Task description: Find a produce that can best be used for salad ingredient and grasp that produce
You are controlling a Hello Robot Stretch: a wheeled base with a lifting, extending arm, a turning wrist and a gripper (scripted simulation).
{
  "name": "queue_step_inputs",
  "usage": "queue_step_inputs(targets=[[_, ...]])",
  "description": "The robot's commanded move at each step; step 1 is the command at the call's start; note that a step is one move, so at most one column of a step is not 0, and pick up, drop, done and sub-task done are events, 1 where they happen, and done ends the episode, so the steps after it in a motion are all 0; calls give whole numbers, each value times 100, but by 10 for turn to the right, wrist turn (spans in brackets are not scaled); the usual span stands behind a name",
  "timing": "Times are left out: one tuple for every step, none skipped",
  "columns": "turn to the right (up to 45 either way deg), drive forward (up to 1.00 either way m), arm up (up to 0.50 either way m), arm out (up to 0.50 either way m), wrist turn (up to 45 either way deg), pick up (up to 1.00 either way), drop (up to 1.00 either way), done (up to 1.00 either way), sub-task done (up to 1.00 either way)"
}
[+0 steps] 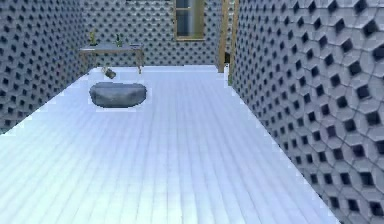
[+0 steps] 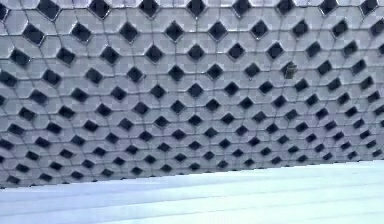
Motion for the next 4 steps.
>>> queue_step_inputs(targets=[[0,100,0,0,0,0,0,0,0],[0,100,0,0,0,0,0,0,0],[0,100,0,0,0,0,0,0,0],[0,100,0,0,0,0,0,0,0]])
